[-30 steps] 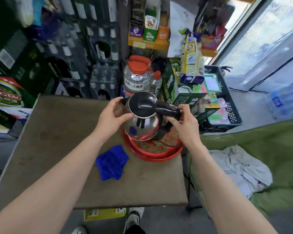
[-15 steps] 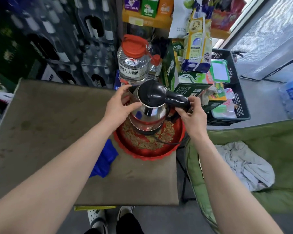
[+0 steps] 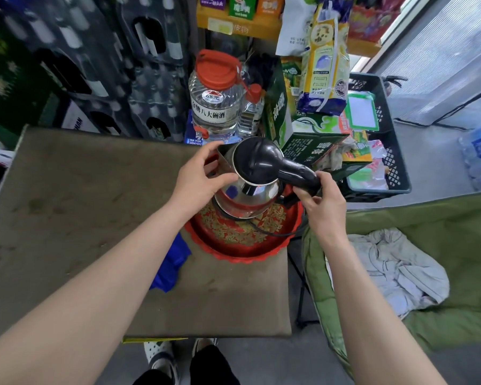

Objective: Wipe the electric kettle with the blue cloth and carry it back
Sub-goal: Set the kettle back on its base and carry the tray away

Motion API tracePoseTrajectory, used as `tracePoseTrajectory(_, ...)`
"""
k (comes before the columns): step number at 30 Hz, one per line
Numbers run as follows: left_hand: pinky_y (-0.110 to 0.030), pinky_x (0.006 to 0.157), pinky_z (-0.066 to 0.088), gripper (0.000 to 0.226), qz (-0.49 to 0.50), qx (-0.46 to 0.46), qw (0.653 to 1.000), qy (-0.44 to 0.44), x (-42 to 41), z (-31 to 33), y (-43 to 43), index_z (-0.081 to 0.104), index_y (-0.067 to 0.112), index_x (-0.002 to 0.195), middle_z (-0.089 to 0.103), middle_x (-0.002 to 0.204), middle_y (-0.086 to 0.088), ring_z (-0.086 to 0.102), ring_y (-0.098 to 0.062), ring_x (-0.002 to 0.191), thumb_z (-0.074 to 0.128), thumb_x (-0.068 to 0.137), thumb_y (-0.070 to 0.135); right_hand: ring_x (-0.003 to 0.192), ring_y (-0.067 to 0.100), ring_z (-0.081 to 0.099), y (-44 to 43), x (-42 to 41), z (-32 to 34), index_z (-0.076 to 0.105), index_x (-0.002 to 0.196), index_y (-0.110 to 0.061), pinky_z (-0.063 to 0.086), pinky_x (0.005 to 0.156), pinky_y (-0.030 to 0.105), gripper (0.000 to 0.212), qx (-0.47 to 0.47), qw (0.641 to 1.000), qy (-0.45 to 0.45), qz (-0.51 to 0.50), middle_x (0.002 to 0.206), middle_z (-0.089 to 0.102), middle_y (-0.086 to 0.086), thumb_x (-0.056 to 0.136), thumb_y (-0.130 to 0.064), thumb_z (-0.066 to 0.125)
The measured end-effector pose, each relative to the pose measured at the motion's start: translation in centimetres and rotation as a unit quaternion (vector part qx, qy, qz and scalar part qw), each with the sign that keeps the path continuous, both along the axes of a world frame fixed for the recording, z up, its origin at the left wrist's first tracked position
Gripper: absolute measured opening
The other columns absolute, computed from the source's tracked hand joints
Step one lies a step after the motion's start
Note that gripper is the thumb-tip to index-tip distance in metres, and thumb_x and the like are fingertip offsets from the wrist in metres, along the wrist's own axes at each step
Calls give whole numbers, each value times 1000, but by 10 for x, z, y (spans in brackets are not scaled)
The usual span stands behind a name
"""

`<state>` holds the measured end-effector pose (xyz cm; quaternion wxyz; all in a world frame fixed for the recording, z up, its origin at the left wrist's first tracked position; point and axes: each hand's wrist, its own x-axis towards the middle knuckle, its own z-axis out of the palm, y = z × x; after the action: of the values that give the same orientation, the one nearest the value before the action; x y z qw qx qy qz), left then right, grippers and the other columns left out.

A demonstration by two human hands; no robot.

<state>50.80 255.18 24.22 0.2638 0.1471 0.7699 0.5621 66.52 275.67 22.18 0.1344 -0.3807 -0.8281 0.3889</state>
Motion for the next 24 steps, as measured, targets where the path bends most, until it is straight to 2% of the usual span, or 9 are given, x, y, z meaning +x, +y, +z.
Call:
tracePoseTrajectory(4,-33,106,43,74,21,10,1000,-9,0,-6,-3,44,35,139,47,147,4,51,-12,129,80,75,26,87,22,61,1,-10,3,58,114,-26,54,85,49,28,19,1000,-4,14,104,65,0,90,-31,73)
tracePoseTrajectory(8,-33,107,43,73,22,23,999,-17,-5,-7,6,44,36,139,48,146,2,50,-12,130,80,76,27,87,28,63,6,-18,6,54,110,-28,53,85,51,25,21,1000,-15,10,102,64,1,92,-31,71)
tracePoseTrajectory(11,-32,108,42,72,21,30,999,-16,-7,-5,11,45,35,139,48,145,3,49,-13,131,80,76,27,91,29,63,10,-23,8,52,110,-24,51,82,45,25,28,999,-27,14,103,65,1,94,-30,69)
tracePoseTrajectory(14,-31,106,42,74,17,24,999,-13,-9,-3,12,44,34,140,50,144,5,50,-13,130,80,76,28,91,26,57,12,-22,9,51,114,-16,40,76,36,27,35,998,-44,23,100,63,1,97,-29,66)
tracePoseTrajectory(18,-33,106,43,76,11,18,1000,-14,-7,-4,8,43,35,141,48,146,3,51,-14,128,80,75,30,89,27,56,8,-14,11,48,113,-13,37,74,36,27,35,997,-51,42,98,64,4,98,-28,64)
tracePoseTrajectory(21,-32,106,43,76,12,14,1000,-16,-1,-5,2,42,36,141,46,147,4,51,-12,128,80,75,29,89,29,57,4,-9,9,48,112,-14,38,74,38,25,38,997,-49,49,102,64,8,98,-29,64)
tracePoseTrajectory(24,-35,108,42,76,17,21,999,-17,4,-6,-4,43,35,141,46,144,9,50,-12,130,80,75,27,90,30,59,-1,-6,9,50,115,-18,45,78,43,26,45,997,-49,48,105,62,8,97,-28,65)
